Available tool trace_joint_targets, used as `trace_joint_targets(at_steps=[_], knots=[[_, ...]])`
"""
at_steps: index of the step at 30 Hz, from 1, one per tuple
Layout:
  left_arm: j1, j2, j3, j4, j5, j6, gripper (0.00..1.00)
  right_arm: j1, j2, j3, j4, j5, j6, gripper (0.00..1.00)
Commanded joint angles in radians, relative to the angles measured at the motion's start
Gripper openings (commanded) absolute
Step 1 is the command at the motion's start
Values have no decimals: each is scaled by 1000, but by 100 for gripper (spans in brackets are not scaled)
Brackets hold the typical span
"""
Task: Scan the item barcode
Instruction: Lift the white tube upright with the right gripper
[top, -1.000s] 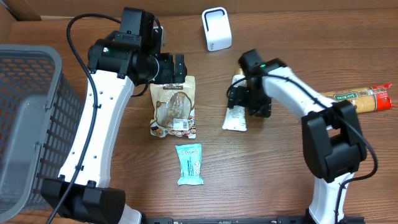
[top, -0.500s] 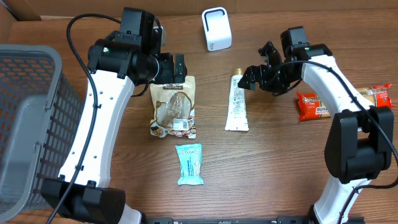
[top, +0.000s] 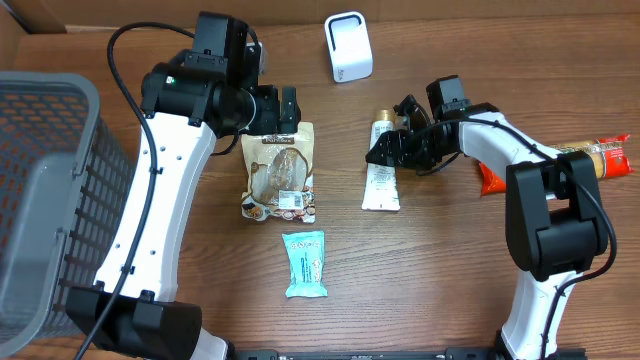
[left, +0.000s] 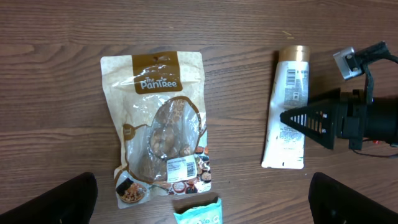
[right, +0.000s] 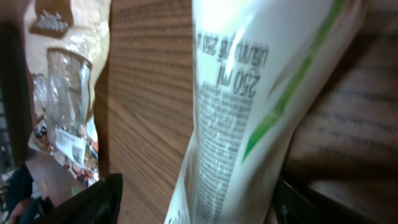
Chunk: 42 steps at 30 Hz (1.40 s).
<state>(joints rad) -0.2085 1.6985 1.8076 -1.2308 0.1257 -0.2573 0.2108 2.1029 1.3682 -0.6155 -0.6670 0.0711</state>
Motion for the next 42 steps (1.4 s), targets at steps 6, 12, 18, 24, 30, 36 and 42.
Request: trace_joint_targets(at_steps=[6,12,18,24,30,36,42], knots=[[3,9,5,2,-6,-12,99,9,2,-93,76,11,137,61],[3,9,5,2,-6,-12,99,33,2,-100,60,11,139,25],[3,9,5,2,-6,-12,100,47,1,-98,54,-8,138,5],[3,9,5,2,-6,-12,99,16,-18,-97,52,-173,138,4],[3,9,5,2,-6,-13,100,-31,-120,-49,-40,-228,113,4],[3,9,5,2,-6,-13,100,-38,-286,55,-181,-106,78,4],[3,9,5,2,-6,-13,100,-32,-359,267,-344,110,78,3]])
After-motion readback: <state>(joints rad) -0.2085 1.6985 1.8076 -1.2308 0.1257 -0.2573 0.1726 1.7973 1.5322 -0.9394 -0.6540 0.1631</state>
